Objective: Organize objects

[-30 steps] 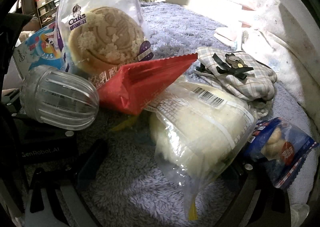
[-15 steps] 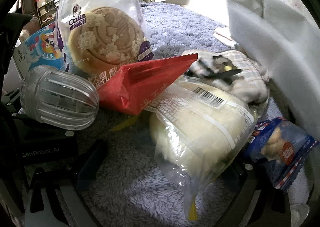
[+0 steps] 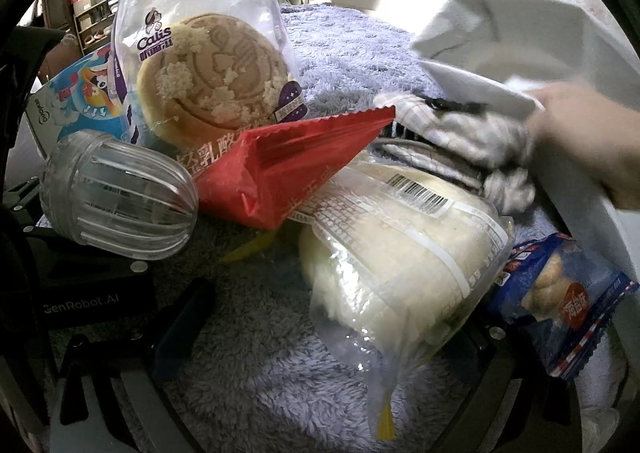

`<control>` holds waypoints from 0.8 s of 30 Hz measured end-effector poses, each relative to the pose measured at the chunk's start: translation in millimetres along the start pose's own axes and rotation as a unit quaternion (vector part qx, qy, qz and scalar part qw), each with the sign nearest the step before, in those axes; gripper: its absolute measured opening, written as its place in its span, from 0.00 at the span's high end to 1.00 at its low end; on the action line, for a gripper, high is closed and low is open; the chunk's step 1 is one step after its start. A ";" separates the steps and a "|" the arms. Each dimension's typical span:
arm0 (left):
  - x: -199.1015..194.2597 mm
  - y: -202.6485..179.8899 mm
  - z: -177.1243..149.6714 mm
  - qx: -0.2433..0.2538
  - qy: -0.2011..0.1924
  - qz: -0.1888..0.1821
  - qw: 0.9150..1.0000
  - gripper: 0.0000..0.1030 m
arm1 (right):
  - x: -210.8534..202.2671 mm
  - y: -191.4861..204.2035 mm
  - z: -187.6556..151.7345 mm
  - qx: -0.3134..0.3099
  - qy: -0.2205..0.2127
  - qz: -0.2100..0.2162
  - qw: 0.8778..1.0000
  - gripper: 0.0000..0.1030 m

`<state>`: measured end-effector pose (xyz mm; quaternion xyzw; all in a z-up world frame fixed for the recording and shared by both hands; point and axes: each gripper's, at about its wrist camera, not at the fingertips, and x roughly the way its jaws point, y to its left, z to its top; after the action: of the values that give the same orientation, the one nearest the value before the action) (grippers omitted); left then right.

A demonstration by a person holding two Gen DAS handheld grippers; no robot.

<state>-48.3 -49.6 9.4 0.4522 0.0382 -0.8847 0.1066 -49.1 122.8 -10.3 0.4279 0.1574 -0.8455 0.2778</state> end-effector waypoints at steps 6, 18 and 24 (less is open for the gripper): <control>-1.3 -1.3 -2.1 0.000 0.000 0.000 1.000 0.00 | -2.8 -6.0 -2.2 0.000 0.001 0.001 1.000 0.00; -1.7 -1.0 -1.2 0.001 0.000 0.000 1.000 0.00 | -13.9 7.0 -10.7 -0.001 0.001 0.001 1.000 0.00; -1.4 -1.7 -0.2 0.001 0.000 0.000 1.000 0.00 | -18.0 14.5 -13.5 -0.002 0.001 0.002 1.000 0.00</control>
<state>-47.7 -47.6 10.3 0.4526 0.0374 -0.8846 0.1063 -23.0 124.1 -4.0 0.4286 0.1584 -0.8444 0.2795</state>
